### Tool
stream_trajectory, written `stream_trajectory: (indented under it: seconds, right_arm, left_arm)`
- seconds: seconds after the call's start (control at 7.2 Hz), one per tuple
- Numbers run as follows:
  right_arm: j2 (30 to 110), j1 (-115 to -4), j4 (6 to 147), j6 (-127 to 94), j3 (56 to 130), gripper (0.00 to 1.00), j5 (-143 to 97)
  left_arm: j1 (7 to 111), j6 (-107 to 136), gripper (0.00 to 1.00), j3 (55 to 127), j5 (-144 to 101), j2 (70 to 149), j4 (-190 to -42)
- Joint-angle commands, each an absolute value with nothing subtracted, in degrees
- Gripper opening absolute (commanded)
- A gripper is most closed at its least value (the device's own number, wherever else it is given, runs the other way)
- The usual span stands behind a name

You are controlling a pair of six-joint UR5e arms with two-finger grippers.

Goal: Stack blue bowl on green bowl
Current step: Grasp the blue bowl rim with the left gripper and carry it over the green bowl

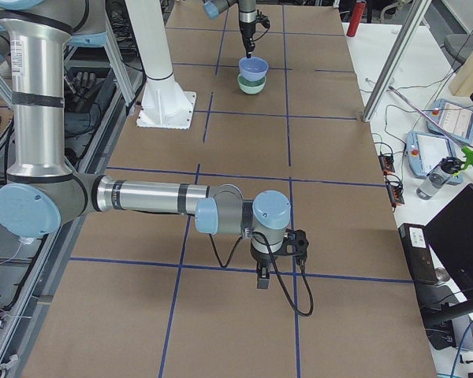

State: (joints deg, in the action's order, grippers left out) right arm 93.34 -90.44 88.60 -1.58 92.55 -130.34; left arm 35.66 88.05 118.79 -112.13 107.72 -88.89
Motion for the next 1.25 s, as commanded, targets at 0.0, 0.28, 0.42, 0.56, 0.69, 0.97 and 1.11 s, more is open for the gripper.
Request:
stream_trajectory:
  seconds: [0.0, 0.28, 0.42, 0.56, 0.69, 0.97, 1.11]
  right_arm:
    - [93.34, -90.44, 88.59, -1.58, 92.55, 1.00, -130.34]
    - [93.34, -90.44, 88.59, -1.58, 92.55, 1.00, -130.34]
    - [93.34, -90.44, 88.59, -1.58, 92.55, 1.00, -130.34]
    - [93.34, -90.44, 88.59, -1.58, 92.55, 1.00, -130.34]
    - [93.34, -90.44, 88.59, -1.58, 92.55, 1.00, -130.34]
    - [93.34, -90.44, 88.59, -1.58, 92.55, 1.00, -130.43]
    - [93.34, -90.44, 88.59, -1.58, 92.55, 1.00, -130.34]
  left_arm:
    - [34.72, 89.20, 0.00, 114.98, -111.45, 107.84, -92.97]
    - [34.19, 89.30, 0.00, 114.00, -111.45, 107.67, -93.87]
    - [34.02, 89.21, 0.00, 113.39, -111.45, 107.67, -93.95]
    - [33.84, 89.12, 0.00, 113.38, -111.45, 107.49, -94.04]
    - [33.66, 89.12, 0.00, 113.38, -111.45, 107.49, -94.04]
    - [33.40, 88.95, 0.54, 113.47, -111.45, 107.49, -94.13]
    - [33.49, 88.95, 1.00, 113.73, -111.45, 107.23, -94.04]
